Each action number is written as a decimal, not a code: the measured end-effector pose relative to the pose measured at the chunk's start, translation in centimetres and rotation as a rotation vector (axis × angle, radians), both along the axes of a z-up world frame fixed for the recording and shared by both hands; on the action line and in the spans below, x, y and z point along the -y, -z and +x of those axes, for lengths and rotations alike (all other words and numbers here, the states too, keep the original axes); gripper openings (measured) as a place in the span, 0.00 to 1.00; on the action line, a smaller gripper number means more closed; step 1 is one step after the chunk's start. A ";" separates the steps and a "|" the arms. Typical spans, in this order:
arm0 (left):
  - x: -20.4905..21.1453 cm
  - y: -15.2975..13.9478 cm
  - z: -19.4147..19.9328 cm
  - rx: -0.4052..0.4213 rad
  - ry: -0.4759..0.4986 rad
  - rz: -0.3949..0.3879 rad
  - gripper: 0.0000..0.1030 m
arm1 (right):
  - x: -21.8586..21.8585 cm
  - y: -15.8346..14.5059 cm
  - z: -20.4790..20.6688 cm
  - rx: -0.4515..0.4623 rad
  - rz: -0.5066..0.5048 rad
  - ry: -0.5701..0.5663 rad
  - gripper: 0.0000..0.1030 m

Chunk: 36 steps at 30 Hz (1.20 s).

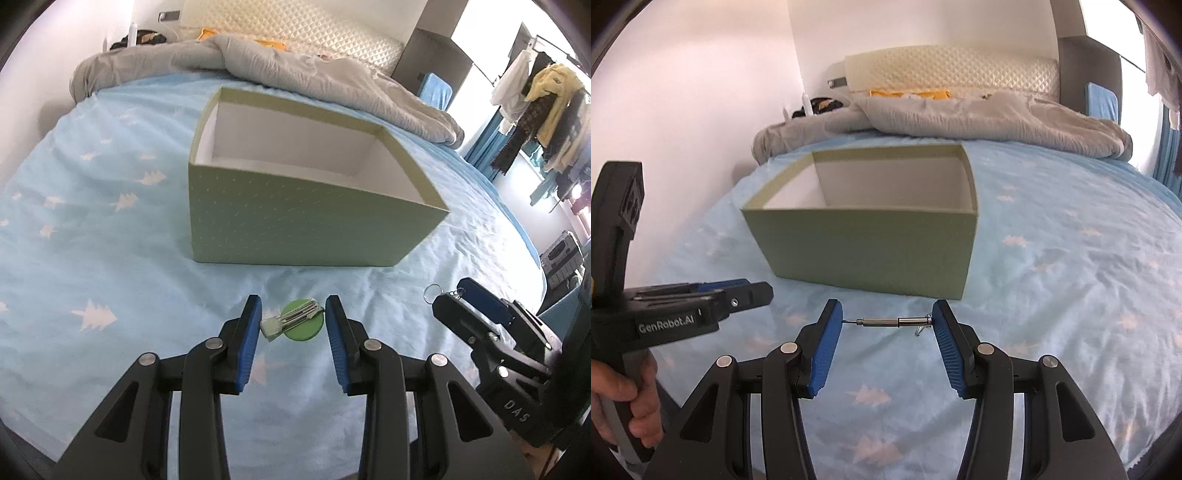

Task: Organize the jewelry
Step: 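Lift both keychains and carry them over the green box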

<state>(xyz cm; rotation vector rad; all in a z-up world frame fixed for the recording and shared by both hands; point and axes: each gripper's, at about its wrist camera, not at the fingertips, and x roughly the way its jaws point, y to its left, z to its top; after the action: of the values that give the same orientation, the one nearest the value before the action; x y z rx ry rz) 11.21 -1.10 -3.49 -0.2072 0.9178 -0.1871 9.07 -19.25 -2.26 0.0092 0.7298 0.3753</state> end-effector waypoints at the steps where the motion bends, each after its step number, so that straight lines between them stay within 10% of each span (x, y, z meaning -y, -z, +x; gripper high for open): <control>1: 0.1 -0.4 -0.4 0.010 0.000 0.003 0.35 | 0.0 -0.5 -0.4 0.010 0.006 -0.001 0.47; 17: 0.2 -6.5 -3.8 0.145 -0.011 0.025 0.35 | 1.3 -7.0 -3.1 0.101 0.051 0.009 0.47; 36: -1.2 -7.3 2.6 0.185 -0.023 0.008 0.35 | -0.3 -8.0 3.7 0.104 0.095 -0.003 0.47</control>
<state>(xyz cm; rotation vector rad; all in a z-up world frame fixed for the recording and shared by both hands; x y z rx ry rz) 13.82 0.07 3.79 -0.1899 0.7315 -0.1787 12.74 -18.92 5.76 0.0777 0.6089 0.4104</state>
